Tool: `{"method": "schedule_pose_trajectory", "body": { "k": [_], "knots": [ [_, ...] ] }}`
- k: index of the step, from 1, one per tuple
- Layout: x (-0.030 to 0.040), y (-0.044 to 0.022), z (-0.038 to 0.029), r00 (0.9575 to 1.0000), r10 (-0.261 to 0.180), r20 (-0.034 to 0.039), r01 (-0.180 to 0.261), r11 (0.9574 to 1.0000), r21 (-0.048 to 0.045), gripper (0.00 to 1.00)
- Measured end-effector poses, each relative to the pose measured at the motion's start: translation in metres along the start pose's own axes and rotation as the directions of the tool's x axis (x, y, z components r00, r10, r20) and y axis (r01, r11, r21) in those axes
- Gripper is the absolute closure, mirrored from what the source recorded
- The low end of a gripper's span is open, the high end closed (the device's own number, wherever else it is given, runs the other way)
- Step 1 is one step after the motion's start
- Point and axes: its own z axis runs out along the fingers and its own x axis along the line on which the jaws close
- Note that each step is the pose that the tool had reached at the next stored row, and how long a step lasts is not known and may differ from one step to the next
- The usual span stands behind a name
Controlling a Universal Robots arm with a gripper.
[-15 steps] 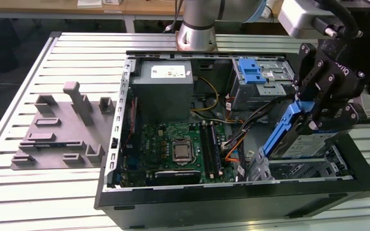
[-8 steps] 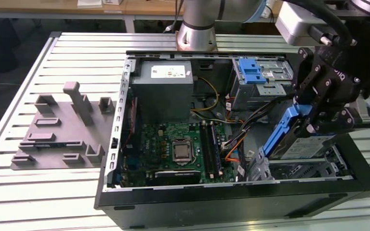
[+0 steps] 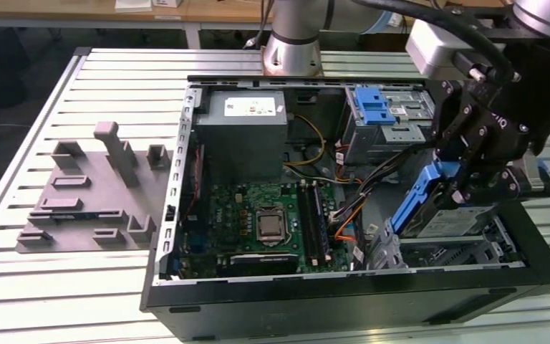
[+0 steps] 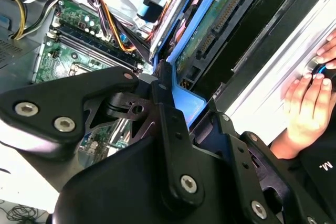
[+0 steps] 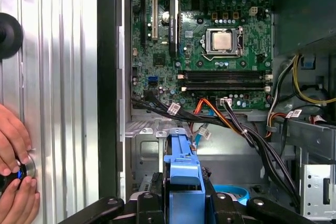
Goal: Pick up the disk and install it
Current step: 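Insert the disk into the insertion slot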
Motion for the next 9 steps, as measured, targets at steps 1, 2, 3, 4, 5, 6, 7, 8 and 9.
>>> {"method": "schedule_pose_trajectory", "body": {
  "k": [1, 2, 3, 4, 5, 6, 7, 8, 9],
  "knots": [
    [0.0001, 0.0000, 0.0009, 1.0000, 0.000, 0.0000, 0.000, 1.0000, 0.0000, 0.64],
    [0.0001, 0.0000, 0.0019, 1.0000, 0.000, -0.0001, 0.000, 1.0000, 0.0000, 0.64],
    [0.0002, 0.0000, 0.0029, 1.0000, 0.000, -0.0001, 0.000, 1.0000, 0.0000, 0.64],
    [0.0002, 0.0000, 0.0038, 1.0000, 0.000, 0.0000, 0.000, 1.0000, 0.0000, 0.64],
    [0.0003, 0.0000, 0.0047, 1.0000, 0.000, -0.0001, 0.000, 1.0000, 0.0000, 0.64],
    [0.0003, -0.0001, 0.0057, 1.0000, 0.000, -0.0001, 0.000, 1.0000, 0.0000, 0.64],
    [0.0004, 0.0000, 0.0067, 1.0000, 0.000, -0.0001, 0.000, 1.0000, 0.0000, 0.64],
    [0.0005, -0.0001, 0.0078, 1.0000, 0.000, -0.0001, 0.000, 1.0000, 0.0000, 0.64],
    [0.0005, -0.0001, 0.0088, 1.0000, 0.000, 0.0000, 0.000, 1.0000, 0.0000, 0.64]
  ]
}}
